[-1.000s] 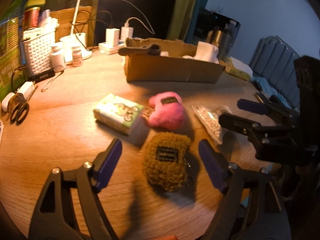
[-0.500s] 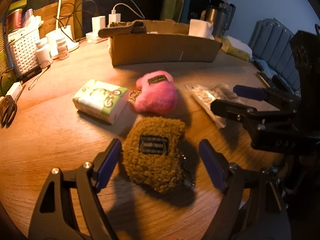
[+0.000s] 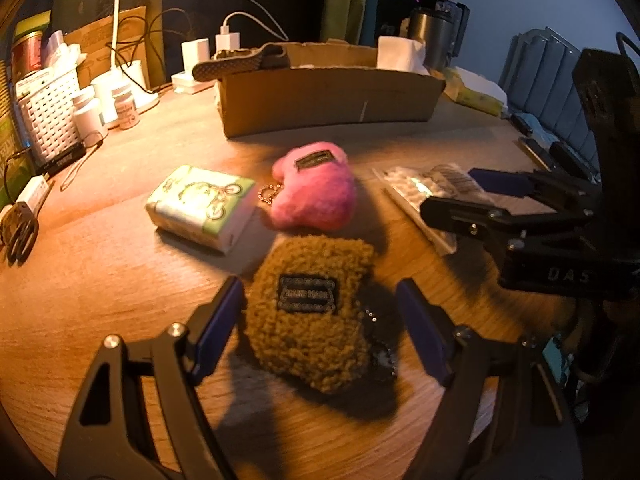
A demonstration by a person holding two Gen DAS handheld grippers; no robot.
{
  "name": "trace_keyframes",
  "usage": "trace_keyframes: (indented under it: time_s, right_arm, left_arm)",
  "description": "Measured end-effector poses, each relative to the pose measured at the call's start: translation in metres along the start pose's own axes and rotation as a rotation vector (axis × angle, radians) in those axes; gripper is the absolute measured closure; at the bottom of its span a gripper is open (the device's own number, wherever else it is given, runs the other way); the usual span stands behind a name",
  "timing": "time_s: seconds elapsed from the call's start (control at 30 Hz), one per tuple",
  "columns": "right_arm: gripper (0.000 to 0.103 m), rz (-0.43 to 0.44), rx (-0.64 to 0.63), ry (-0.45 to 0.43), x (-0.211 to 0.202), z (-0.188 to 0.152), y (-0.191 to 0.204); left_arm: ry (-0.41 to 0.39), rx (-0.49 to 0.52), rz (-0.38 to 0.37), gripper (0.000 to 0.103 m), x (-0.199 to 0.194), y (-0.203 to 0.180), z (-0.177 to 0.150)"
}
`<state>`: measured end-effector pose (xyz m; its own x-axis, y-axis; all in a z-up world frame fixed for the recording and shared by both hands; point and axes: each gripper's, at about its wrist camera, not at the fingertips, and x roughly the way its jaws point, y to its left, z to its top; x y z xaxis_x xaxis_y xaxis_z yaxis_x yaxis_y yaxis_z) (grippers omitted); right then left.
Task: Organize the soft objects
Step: 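Grasp the brown plush keychain with the left gripper while the right gripper grasps the cotton swab bag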
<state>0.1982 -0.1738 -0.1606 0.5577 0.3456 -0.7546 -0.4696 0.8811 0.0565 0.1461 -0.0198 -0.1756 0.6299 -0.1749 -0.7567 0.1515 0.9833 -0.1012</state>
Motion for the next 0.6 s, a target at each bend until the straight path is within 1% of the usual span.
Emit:
trace_keyframes:
  time_s: [0.1,0.13,0.43,0.6]
  right_arm:
    - [0.023,-0.003,-0.002,0.0,0.0016,0.0002,0.0002]
    - [0.023,-0.004,-0.002,0.001,0.0021,0.0005,0.0006]
    - [0.023,0.0,0.001,0.007,0.0047,0.0015,0.0007]
    - [0.029,0.015,-0.011,0.006,0.004,0.0023,0.0028]
  left_arm:
    - [-0.007,0.012,0.003,0.047,-0.001,-0.0015,-0.0003]
    - [-0.008,0.013,0.001,0.049,-0.0011,-0.0017,-0.0002]
    - [-0.012,0.007,-0.023,0.053,-0.0021,-0.0001,0.0007]
    - [-0.026,0.003,-0.026,0.053,-0.006,0.0,0.0021]
